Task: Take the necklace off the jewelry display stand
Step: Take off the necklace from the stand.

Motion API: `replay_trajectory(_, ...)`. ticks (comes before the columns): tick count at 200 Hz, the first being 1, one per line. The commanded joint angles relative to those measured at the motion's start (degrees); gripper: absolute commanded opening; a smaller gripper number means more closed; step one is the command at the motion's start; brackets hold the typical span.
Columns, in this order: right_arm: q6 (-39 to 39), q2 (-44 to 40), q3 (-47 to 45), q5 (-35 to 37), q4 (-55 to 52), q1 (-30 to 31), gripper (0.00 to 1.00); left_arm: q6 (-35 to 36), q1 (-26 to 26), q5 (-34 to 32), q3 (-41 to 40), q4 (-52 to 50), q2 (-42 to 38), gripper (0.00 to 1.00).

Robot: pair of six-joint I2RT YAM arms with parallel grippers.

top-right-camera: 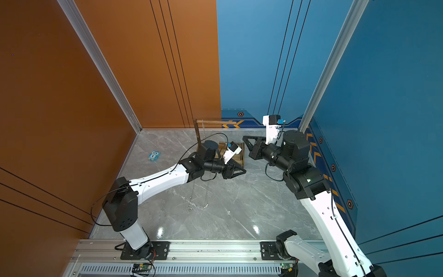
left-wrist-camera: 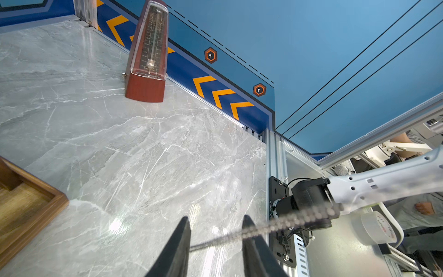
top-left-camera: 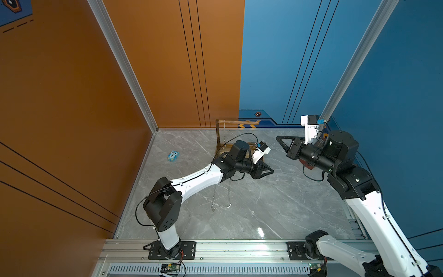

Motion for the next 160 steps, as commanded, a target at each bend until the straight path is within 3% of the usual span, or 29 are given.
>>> replay_trajectory(1, 0.1, -0.8, 2.1, -0.9, -0.8, 0.3, 0.00, -0.1, -0.9, -0.3, 0.9, 0.8, 0.6, 0.37)
replay_trajectory(47, 0.4, -1.0, 2.5, -0.9, -1.0, 0.3, 0.00, -0.1, -1.2, -0.8, 0.3, 1.3, 0.7, 0.34)
replay_trajectory(87, 0.4, -1.3, 2.7, -0.9, -1.3, 0.3, 0.00, -0.4, -1.5, -0.9, 0.0, 1.6, 0.6, 0.27)
replay_trajectory(122, 0.2, -1.5, 2.8, -0.5, -1.5, 0.3, 0.00, -0.4, -1.5, -1.3, -0.3, 1.7, 0.1, 0.12)
replay_trajectory(160, 0.3, -1.7, 2.8, -0.4, -1.7, 0.2, 0.00, -0.4, -1.5, -1.9, -1.4, 1.7, -0.7, 0.09)
